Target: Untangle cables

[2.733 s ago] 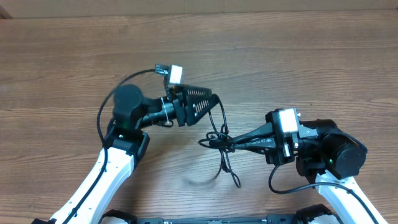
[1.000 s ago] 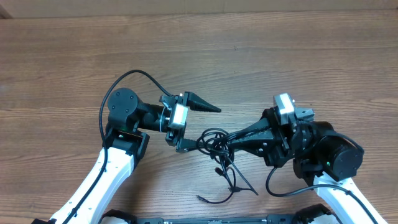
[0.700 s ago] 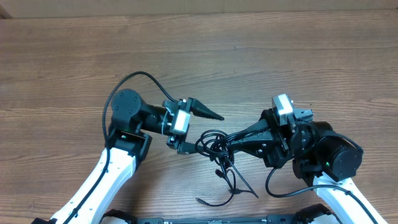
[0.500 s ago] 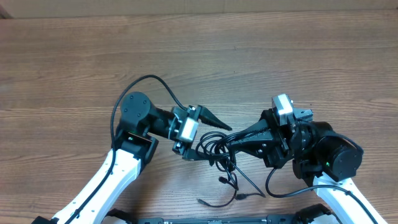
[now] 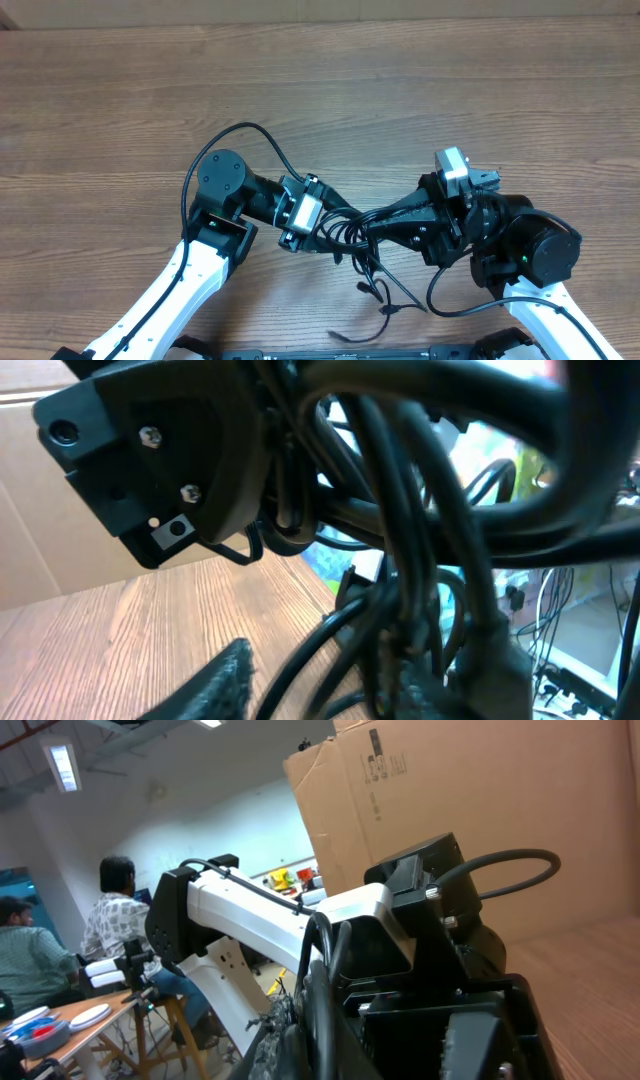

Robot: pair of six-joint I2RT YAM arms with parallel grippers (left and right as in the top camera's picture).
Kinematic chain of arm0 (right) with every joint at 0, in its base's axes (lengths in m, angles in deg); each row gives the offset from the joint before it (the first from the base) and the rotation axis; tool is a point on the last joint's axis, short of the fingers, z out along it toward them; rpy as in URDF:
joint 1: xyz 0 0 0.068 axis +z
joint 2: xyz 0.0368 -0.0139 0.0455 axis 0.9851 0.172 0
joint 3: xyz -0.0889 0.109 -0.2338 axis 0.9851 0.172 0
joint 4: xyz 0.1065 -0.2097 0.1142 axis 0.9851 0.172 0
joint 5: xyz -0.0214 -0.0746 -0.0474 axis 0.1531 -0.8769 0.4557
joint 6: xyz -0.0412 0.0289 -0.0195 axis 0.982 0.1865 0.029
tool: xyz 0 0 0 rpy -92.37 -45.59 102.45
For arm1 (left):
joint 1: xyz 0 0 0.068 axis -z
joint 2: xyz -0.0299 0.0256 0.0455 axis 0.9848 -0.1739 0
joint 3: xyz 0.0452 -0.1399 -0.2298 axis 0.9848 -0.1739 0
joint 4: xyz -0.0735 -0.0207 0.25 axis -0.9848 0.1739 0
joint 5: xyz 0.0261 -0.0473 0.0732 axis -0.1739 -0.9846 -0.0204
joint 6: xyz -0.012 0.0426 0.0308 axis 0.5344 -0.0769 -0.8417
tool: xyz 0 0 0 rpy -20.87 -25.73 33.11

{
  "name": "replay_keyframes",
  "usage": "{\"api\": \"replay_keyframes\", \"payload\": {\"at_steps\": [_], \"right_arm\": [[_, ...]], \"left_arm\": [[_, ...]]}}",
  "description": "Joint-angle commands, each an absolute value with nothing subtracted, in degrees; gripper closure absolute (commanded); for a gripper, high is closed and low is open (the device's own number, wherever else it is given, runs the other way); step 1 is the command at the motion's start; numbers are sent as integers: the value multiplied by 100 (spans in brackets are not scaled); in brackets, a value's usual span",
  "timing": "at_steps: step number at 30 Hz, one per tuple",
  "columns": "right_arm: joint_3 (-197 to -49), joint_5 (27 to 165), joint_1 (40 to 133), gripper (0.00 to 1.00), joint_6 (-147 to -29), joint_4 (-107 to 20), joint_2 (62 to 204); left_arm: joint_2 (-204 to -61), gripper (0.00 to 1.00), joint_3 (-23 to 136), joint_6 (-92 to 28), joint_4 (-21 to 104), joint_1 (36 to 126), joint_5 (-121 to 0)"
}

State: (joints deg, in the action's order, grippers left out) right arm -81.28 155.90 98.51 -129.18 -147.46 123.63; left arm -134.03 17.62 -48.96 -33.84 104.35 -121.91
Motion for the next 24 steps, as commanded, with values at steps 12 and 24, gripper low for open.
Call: {"api": "replay_keyframes", "payload": {"at_steps": [12,24], "right_arm": [[-8224,15374,9879,96,-12820,-14753,12293],[-8224,15374,9879,96,-12817,-14753,12293]], "left_arm": [[-13434,96,1801,-4717,-3397,10476,-11450],[-13434,96,1801,-3559,-2652,10376,-9088]]}}
